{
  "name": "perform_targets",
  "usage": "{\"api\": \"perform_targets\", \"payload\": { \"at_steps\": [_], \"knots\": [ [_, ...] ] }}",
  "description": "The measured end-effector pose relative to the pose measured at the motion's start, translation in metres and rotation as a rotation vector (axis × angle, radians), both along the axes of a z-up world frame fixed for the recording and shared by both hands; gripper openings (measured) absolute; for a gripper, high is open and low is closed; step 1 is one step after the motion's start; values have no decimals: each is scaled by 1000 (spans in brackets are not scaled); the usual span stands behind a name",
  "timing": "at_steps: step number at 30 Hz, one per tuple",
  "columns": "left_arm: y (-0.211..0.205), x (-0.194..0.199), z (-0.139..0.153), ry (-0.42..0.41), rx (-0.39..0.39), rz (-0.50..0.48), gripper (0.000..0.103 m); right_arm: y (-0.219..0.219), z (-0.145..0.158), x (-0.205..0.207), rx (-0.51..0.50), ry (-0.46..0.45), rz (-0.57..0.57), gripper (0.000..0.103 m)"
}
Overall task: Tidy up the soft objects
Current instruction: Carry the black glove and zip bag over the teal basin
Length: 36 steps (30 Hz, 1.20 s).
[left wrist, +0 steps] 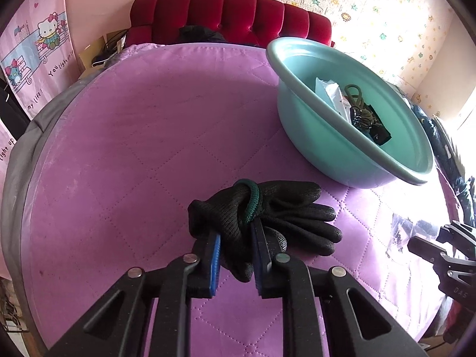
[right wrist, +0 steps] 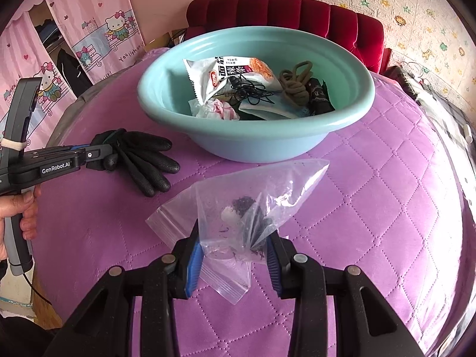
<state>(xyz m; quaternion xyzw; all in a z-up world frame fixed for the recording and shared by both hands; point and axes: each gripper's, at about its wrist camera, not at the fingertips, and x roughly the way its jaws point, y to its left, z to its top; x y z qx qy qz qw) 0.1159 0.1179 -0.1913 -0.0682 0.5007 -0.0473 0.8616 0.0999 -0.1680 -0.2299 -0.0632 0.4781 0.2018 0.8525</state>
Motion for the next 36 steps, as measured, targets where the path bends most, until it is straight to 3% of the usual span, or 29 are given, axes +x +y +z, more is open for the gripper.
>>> {"api": "perform_targets", "payload": {
  "at_steps": [36],
  "knots": [
    [-58, -86, 76, -47, 10, -76, 17, -41, 50, -36, 6, -41, 52, 40]
  ]
}}
